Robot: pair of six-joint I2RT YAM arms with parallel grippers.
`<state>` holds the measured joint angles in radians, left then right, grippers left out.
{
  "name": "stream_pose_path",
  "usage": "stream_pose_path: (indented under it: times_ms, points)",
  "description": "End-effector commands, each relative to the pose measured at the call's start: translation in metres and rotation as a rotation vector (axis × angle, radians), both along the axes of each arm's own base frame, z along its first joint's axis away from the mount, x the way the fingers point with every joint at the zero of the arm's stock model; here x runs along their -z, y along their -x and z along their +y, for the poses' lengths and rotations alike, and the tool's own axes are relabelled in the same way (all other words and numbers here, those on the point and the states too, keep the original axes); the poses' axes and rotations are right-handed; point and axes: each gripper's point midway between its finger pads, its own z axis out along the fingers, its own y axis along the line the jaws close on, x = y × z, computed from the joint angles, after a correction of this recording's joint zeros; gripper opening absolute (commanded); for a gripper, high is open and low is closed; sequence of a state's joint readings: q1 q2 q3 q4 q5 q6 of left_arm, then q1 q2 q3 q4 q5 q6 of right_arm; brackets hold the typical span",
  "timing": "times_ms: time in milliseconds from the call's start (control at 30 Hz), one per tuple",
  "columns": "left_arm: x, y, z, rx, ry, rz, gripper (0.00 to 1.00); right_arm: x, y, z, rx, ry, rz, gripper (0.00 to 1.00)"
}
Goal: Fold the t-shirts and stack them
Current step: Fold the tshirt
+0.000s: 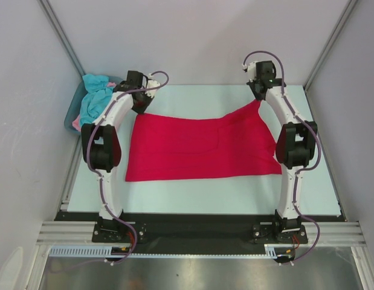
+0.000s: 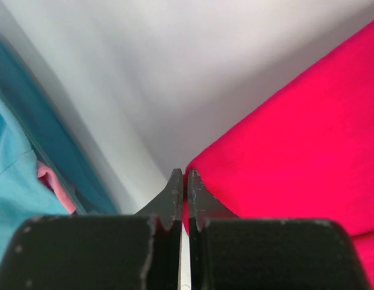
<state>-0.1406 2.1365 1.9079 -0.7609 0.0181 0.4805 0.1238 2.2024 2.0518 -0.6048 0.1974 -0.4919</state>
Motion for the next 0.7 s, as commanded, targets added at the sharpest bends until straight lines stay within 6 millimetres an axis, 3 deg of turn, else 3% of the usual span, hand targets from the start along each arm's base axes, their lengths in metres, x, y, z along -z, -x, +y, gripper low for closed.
stream_pose_path:
  times_ms: [0, 133, 433, 667]
  points:
    - [-0.041, -0.008, 0.008, -0.005, -0.007, -0.122, 0.0, -0.028, 0.011, -0.021, 0.008, -0.002, -0.027, 0.0]
    - [-0.043, -0.006, 0.015, -0.021, -0.03, -0.134, 0.0, -0.017, 0.025, -0.025, -0.012, -0.015, 0.016, 0.0]
    - [-0.046, 0.0, 0.025, -0.006, -0.067, -0.135, 0.0, -0.013, 0.044, -0.024, -0.058, -0.028, 0.077, 0.0]
    - [-0.04, 0.003, 0.046, -0.011, -0.134, -0.134, 0.0, -0.012, 0.053, -0.032, -0.061, -0.018, 0.097, 0.0]
